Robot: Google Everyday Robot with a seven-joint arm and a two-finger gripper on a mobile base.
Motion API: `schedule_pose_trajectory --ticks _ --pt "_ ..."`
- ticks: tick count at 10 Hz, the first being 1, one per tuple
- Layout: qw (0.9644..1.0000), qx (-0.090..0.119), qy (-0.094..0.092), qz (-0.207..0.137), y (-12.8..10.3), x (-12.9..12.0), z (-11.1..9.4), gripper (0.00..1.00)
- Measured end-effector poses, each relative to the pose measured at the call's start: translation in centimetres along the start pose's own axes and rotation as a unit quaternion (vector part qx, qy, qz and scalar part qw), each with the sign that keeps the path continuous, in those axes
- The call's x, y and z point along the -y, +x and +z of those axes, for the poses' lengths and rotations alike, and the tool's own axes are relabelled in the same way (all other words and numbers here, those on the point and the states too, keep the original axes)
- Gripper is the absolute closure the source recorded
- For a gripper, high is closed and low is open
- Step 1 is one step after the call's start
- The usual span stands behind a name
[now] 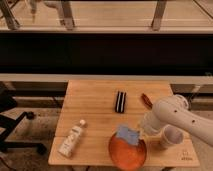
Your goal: Place the white sponge in the ceramic bowl
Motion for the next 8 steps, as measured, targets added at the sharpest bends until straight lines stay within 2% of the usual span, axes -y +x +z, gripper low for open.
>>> schedule_pose_trajectory --ticks 8 --pt "1.0000 -0.005 0.001 -0.007 0.03 0.11 -0.10 0.99"
